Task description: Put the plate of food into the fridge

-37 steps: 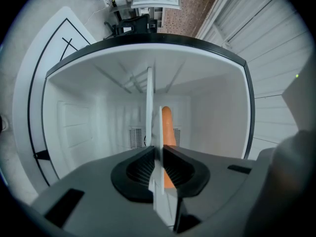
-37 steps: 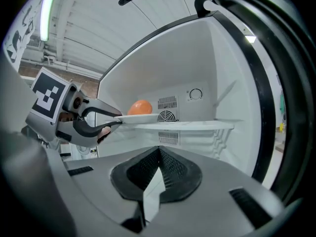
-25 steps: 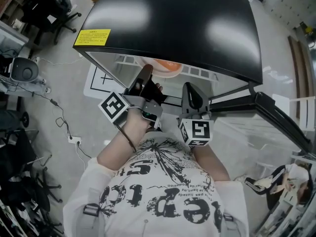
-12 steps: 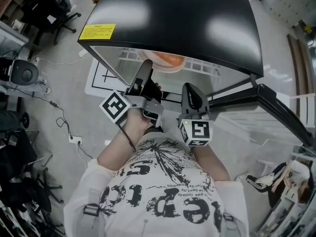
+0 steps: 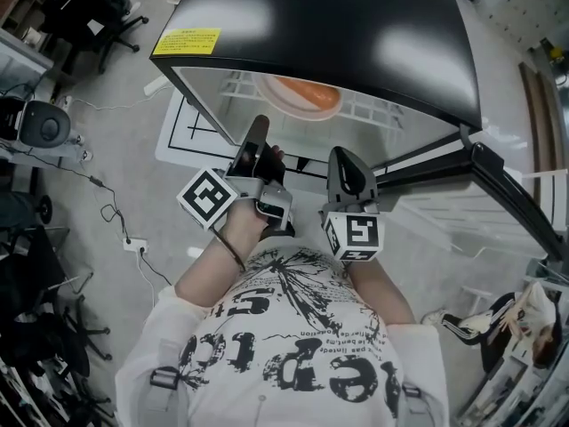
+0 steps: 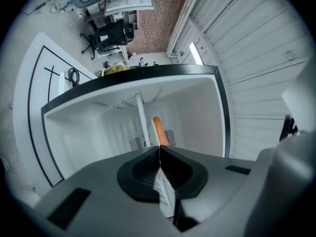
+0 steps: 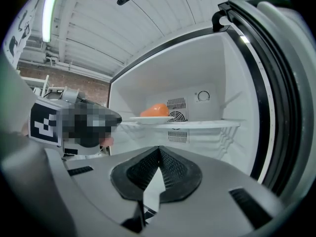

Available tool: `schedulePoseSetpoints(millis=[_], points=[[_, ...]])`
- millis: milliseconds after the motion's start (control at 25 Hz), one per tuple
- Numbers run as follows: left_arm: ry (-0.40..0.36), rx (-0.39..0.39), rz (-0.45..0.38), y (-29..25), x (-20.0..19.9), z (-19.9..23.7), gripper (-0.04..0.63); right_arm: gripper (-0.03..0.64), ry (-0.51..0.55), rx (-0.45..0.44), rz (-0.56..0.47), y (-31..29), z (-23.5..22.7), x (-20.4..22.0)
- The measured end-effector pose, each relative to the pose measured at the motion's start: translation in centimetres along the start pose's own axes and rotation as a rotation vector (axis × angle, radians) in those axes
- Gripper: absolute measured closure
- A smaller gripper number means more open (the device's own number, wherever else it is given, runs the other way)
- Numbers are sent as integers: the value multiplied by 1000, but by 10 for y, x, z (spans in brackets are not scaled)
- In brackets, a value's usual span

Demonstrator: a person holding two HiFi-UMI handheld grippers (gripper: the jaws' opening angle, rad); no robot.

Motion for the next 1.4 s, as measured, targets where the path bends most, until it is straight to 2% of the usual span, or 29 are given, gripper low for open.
schedulePoseSetpoints(millis=[120,200,240,400,600,760,840,920,1120,1280,1400], points=[[13,14,9,5,-1,1,589,615,1,-7,4,0,4,1],[-52,17,34,9,-1,2,589,615,0,-12,4,0,7,2],[-126,8,46,12,0,2,589,615,-1,-14,4,0,9,2],[-505,-32,67,18,10,-3,589,615,-7,-29,1,-2,14,2],[-868,-44,110,20,26,-8,589,615,-6,-40,-11,-4,23,-1],[-1195,-46,165,23,40,-13,589,615,-4,-39,-20,-5,27,-4],[-1294,-34,161,24,44,-16,589,615,-11,-42,-22,-5,28,-4],[-1324,-18,156,24,45,-18,589,615,-17,-49,-26,-6,28,-5],[-1271,62,84,33,37,-27,589,615,6,-67,-35,-5,31,-8],[-1287,81,53,34,33,-32,589,615,-4,-74,-22,-5,32,-6],[-1249,97,49,35,32,-32,589,615,5,-70,-15,-4,32,-4]])
Point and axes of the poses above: the fingertips, and each gripper's own axes: y backward along the fingers, z to its left, x out of its underside, the point moved 8 cm from there along y, backward along the fingers, and after that the axes turned 6 degrees about -x, right-handed, at the moved point
